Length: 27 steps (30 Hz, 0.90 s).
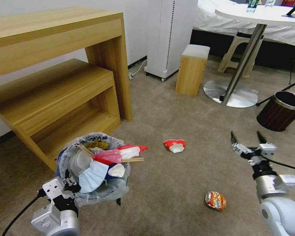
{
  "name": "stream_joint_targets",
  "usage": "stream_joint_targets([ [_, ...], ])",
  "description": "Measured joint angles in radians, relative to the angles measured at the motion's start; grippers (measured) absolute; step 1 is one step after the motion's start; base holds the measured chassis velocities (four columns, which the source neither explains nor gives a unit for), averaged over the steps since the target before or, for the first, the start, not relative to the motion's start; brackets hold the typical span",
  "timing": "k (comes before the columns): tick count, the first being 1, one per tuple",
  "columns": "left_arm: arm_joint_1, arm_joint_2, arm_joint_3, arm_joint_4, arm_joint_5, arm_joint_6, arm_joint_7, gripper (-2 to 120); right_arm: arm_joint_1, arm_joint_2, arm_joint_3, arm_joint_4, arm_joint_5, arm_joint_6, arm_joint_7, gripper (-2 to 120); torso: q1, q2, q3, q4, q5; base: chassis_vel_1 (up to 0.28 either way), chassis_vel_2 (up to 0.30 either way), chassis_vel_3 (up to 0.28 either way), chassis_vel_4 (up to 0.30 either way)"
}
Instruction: Pick up the trash bin and place the garbage on the floor into it.
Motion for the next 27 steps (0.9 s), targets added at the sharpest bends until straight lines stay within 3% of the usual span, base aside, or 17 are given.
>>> stream_joint_targets([
  [1,-0.001,0.000,0.000,0.001,-0.001,0.000,0.000,0,0.001,-0.006,-0.010,0.000,0.015,-0.030,0.018,100,0.000,0.000,0.000,0.0001,0.0000,0.000,0.000,0.000,0.000],
  [2,-0.003,0.000,0.000,0.001,-0.001,0.000,0.000,0,0.009,-0.022,-0.046,0.000,0.101,-0.159,0.095,100,0.000,0.000,0.000,0.0001,-0.0001,0.000,0.000,0.000,0.000],
  [3,-0.003,0.000,0.000,0.001,-0.001,0.000,0.000,0,0.009,-0.022,-0.046,0.000,0.101,-0.159,0.095,100,0.000,0.000,0.000,0.0001,-0.0001,0.000,0.000,0.000,0.000],
  [5,-0.003,0.000,0.000,0.001,-0.002,0.000,-0.001,0,0.020,-0.037,-0.096,-0.015,0.207,-0.300,0.179,100,0.000,0.000,0.000,0.0002,0.0000,0.000,0.000,0.000,0.000],
  [9,-0.002,0.000,0.001,0.001,-0.002,-0.003,-0.002,0,0.043,-0.034,-0.161,-0.078,0.296,-0.392,0.239,100,0.000,0.000,0.000,0.0001,0.0000,0.000,0.000,0.000,0.000],
  [27,0.008,0.000,0.013,0.009,0.020,-0.013,-0.004,0,0.122,0.049,-0.217,-0.267,0.315,-0.468,0.172,100,0.000,0.000,0.000,0.0001,-0.0001,0.000,0.000,0.000,0.000],
])
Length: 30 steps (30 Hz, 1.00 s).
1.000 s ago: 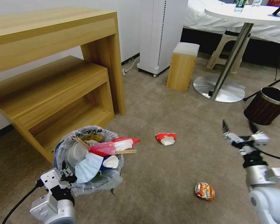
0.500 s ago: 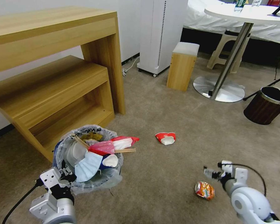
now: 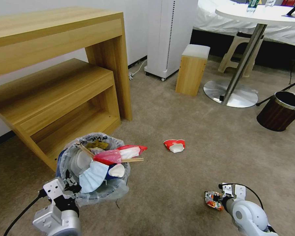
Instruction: Pick up the trash bin and place the garbage on the floor into it.
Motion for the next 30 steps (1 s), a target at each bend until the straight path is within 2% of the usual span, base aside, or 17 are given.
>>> stream_joint_targets([
  [6,0.002,0.000,0.004,0.003,0.008,-0.005,0.000,0,0.032,0.021,-0.008,-0.043,-0.006,-0.001,-0.013,99,0.000,0.000,0.000,0.0000,0.0000,0.000,0.000,0.000,0.000],
  [12,0.002,0.000,0.008,0.004,0.016,-0.007,0.000,0,0.067,0.065,-0.028,-0.110,-0.032,-0.002,-0.035,77,0.000,0.000,0.000,0.0000,0.0000,0.000,0.000,0.000,0.000],
  [13,0.002,0.000,0.008,0.004,0.016,-0.007,0.000,0,0.067,0.065,-0.028,-0.110,-0.032,-0.002,-0.035,77,0.000,0.000,0.000,0.0000,0.0000,0.000,0.000,0.000,0.000],
  [14,0.002,0.000,0.007,0.005,0.016,-0.007,0.000,0,0.076,0.076,-0.034,-0.134,-0.041,-0.002,-0.039,71,0.000,0.000,0.000,0.0001,0.0000,0.000,0.000,0.000,0.000],
  [23,-0.001,0.000,0.005,0.009,0.017,-0.008,-0.001,0,0.093,0.087,-0.043,-0.172,-0.062,0.005,-0.054,57,0.000,0.000,0.000,-0.0002,-0.0010,0.000,0.000,0.000,0.000],
  [26,-0.007,0.000,0.005,0.011,0.018,-0.008,-0.001,0,0.094,0.086,-0.046,-0.170,-0.063,0.005,-0.058,44,0.000,0.000,0.000,-0.0003,0.0000,0.000,0.000,0.000,0.000],
  [29,-0.009,0.000,0.004,0.012,0.018,-0.008,-0.001,0,0.093,0.085,-0.046,-0.167,-0.063,0.005,-0.060,37,0.000,0.000,0.000,-0.0002,-0.0001,0.000,0.000,0.000,0.000],
  [30,-0.010,0.000,0.004,0.013,0.018,-0.008,-0.002,0,0.091,0.085,-0.046,-0.166,-0.063,0.006,-0.062,29,0.000,0.000,0.000,-0.0001,0.0000,0.000,0.000,0.000,0.000],
])
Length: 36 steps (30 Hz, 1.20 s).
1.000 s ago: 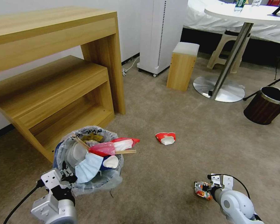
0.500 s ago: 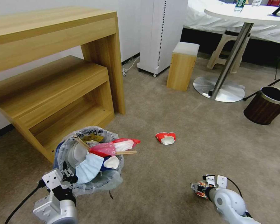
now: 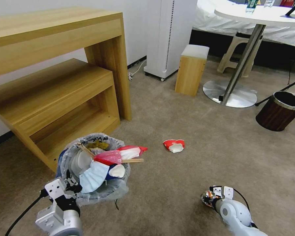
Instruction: Pick up the trash bin and place the garbage on the floor into it.
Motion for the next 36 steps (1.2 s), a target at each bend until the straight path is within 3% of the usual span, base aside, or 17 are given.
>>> stream_joint_targets([
  [5,-0.002,0.000,0.000,0.001,0.000,0.000,0.000,0,-0.001,0.000,0.000,0.000,-0.002,0.002,-0.003,19,0.000,0.000,0.000,0.0000,0.0002,0.000,0.000,0.000,0.000],
  [7,-0.002,0.000,0.000,0.002,0.001,0.000,0.000,0,-0.001,0.000,0.000,-0.001,-0.003,0.003,-0.004,8,0.000,0.000,0.000,0.0001,0.0002,0.000,0.000,0.000,0.000],
  [14,-0.004,0.000,0.000,0.005,0.001,0.000,-0.001,0,-0.011,-0.013,0.001,0.013,-0.005,0.016,-0.016,7,0.000,0.000,0.000,0.0002,0.0005,0.000,0.000,0.000,0.000],
  [17,-0.003,0.000,-0.002,0.005,0.001,0.001,-0.001,0,-0.030,-0.041,0.005,0.086,-0.003,0.090,-0.056,7,0.000,0.000,0.000,0.0003,0.0004,0.000,0.000,0.000,0.000],
  [20,0.003,0.000,-0.002,0.022,-0.007,0.002,-0.001,0,-0.056,-0.121,0.022,0.257,0.004,0.353,-0.257,7,0.000,0.000,0.000,0.0003,-0.0004,0.000,0.000,0.000,0.000],
  [21,0.003,0.000,-0.002,0.022,-0.007,0.002,-0.001,0,-0.056,-0.121,0.022,0.257,0.004,0.353,-0.257,7,0.000,0.000,0.000,0.0003,-0.0004,0.000,0.000,0.000,0.000],
  [22,0.003,0.000,0.005,0.035,-0.017,0.005,-0.002,0,-0.055,-0.145,0.026,0.309,0.027,0.442,-0.351,7,0.000,0.000,0.000,0.0003,0.0001,0.000,0.000,0.000,0.000],
  [25,-0.001,0.000,0.019,0.062,-0.041,0.016,-0.012,0,-0.033,-0.173,0.028,0.370,0.084,0.591,-0.560,7,0.000,0.000,0.000,0.0002,0.0000,0.000,0.000,0.000,0.000],
  [26,-0.001,0.000,0.019,0.062,-0.041,0.016,-0.012,0,-0.033,-0.173,0.028,0.370,0.084,0.591,-0.560,7,0.000,0.000,0.000,0.0002,0.0000,0.000,0.000,0.000,0.000],
  [28,-0.003,0.000,0.026,0.078,-0.047,0.020,-0.015,0,-0.007,-0.182,0.019,0.388,0.129,0.666,-0.723,7,0.000,0.000,0.000,0.0002,-0.0002,0.000,0.000,0.000,0.000],
  [29,-0.004,0.000,0.031,0.092,-0.048,0.022,-0.016,0,0.029,-0.185,0.001,0.390,0.157,0.722,-0.874,7,0.000,0.000,0.000,0.0001,0.0000,0.000,0.000,0.000,0.000],
  [30,-0.004,0.000,0.031,0.092,-0.048,0.022,-0.016,0,0.029,-0.185,0.001,0.390,0.157,0.722,-0.874,7,0.000,0.000,0.000,0.0001,0.0000,0.000,0.000,0.000,0.000],
  [33,-0.005,0.000,0.045,0.112,-0.050,0.027,-0.020,0,0.142,-0.183,-0.088,0.359,0.205,0.799,-1.136,7,0.000,0.000,0.000,0.0002,0.0000,0.000,0.000,0.000,0.000],
  [36,-0.001,0.000,0.055,0.118,-0.048,0.028,-0.022,0,0.209,-0.176,-0.165,0.330,0.231,0.804,-1.226,7,0.000,0.000,0.000,0.0002,-0.0002,0.000,0.000,0.000,0.000],
])
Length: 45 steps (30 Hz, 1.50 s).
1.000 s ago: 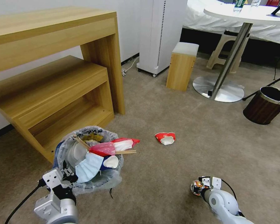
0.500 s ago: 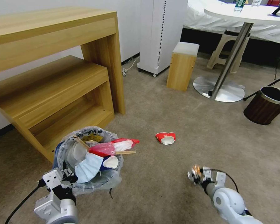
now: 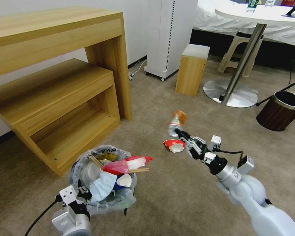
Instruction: Pick up the trash bin and place the garbage on the floor into it.
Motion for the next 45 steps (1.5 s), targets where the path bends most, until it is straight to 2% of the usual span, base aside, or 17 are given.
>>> stream_joint_targets([
  [1,0.000,0.000,0.000,0.000,0.000,0.000,0.000,0,0.000,0.000,0.000,0.000,0.000,0.000,0.000,7,0.000,0.000,0.000,0.0000,0.0000,0.000,0.000,0.000,0.000],
  [4,0.009,0.000,0.015,0.000,0.011,0.001,-0.001,0,0.100,0.028,-0.133,-0.075,-0.013,-0.014,-0.047,7,0.000,0.000,0.000,-0.0001,0.0001,0.000,0.000,0.000,0.000],
  [5,0.009,0.000,0.015,0.000,0.011,0.001,-0.001,0,0.100,0.028,-0.133,-0.075,-0.013,-0.014,-0.047,7,0.000,0.000,0.000,-0.0001,0.0001,0.000,0.000,0.000,0.000],
  [8,0.022,0.000,0.016,-0.016,0.022,0.001,-0.001,0,0.176,0.058,-0.244,-0.163,-0.040,-0.021,-0.047,7,0.000,0.000,0.000,0.0000,0.0001,0.000,0.000,0.000,0.000],
  [12,0.035,0.000,0.016,-0.029,0.029,0.001,-0.001,0,0.223,0.069,-0.313,-0.228,-0.049,-0.021,-0.045,7,0.000,0.000,0.000,0.0000,0.0002,0.000,0.000,0.000,0.000],
  [15,0.050,0.000,0.015,-0.051,0.040,0.000,-0.001,0,0.304,0.083,-0.421,-0.299,-0.050,-0.021,-0.061,7,0.000,0.000,0.000,0.0001,0.0001,0.000,0.000,0.000,0.000],
  [27,0.049,0.000,0.018,-0.055,0.055,-0.007,0.000,0,0.427,0.144,-0.580,-0.376,-0.081,-0.058,-0.168,7,0.000,0.000,0.000,0.0000,0.0001,0.000,0.000,0.000,0.000],
  [34,0.040,0.000,0.019,-0.055,0.054,-0.007,0.001,0,0.449,0.157,-0.649,-0.400,-0.093,-0.064,-0.172,7,0.000,0.000,0.000,0.0000,0.0002,0.000,0.000,0.000,0.000],
  [39,0.039,0.000,0.021,-0.055,0.053,-0.007,0.001,0,0.457,0.170,-0.662,-0.409,-0.093,-0.064,-0.168,7,0.000,0.000,0.000,-0.0001,0.0001,0.000,0.000,0.000,0.000],
  [42,0.033,0.000,0.021,-0.054,0.052,-0.007,0.001,0,0.461,0.175,-0.672,-0.417,-0.093,-0.071,-0.157,18,0.000,0.000,0.000,0.0000,0.0002,0.000,0.000,0.000,0.000],
  [43,0.033,0.000,0.021,-0.054,0.052,-0.007,0.001,0,0.461,0.175,-0.672,-0.417,-0.093,-0.071,-0.157,18,0.000,0.000,0.000,0.0000,0.0002,0.000,0.000,0.000,0.000],
  [45,0.029,0.000,0.020,-0.051,0.051,-0.007,0.001,0,0.459,0.165,-0.677,-0.413,-0.094,-0.091,-0.136,29,0.000,0.000,0.000,-0.0001,0.0001,0.000,0.000,0.000,0.000],
])
